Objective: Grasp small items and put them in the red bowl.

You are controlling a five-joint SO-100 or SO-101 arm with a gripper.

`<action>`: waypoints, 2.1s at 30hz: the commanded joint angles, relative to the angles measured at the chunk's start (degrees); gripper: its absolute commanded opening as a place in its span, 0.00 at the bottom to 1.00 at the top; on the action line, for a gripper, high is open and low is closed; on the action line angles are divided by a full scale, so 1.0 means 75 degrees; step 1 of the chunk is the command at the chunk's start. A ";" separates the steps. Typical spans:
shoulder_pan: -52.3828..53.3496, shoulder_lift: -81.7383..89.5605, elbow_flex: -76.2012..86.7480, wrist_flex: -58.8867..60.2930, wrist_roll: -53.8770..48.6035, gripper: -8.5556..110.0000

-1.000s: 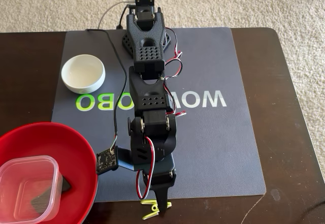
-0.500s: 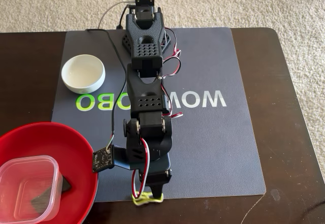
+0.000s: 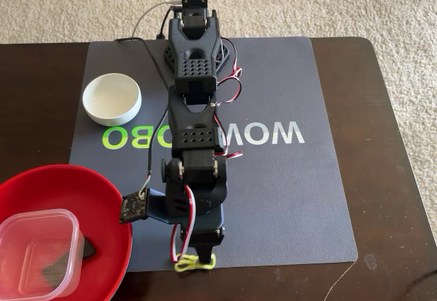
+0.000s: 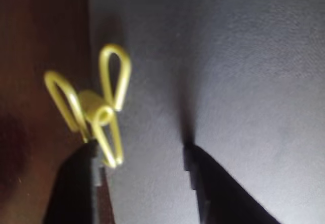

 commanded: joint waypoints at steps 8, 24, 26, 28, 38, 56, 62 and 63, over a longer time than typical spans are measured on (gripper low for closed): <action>0.0305 0.0023 -0.0164 0.0117 0.0141 0.10; -0.0059 0.0727 0.0199 0.0187 0.0270 0.07; -0.0363 0.1066 0.0047 0.0164 0.0293 0.07; -0.0668 0.1348 -0.0363 0.0176 0.0328 0.07; -0.1371 0.3551 -0.0480 0.0176 0.0328 0.07; 0.3762 0.2777 -0.0832 0.0199 0.2367 0.08; 0.3527 0.2227 -0.0832 0.0199 0.2637 0.40; 0.3480 0.2273 -0.0832 0.0199 0.2648 0.41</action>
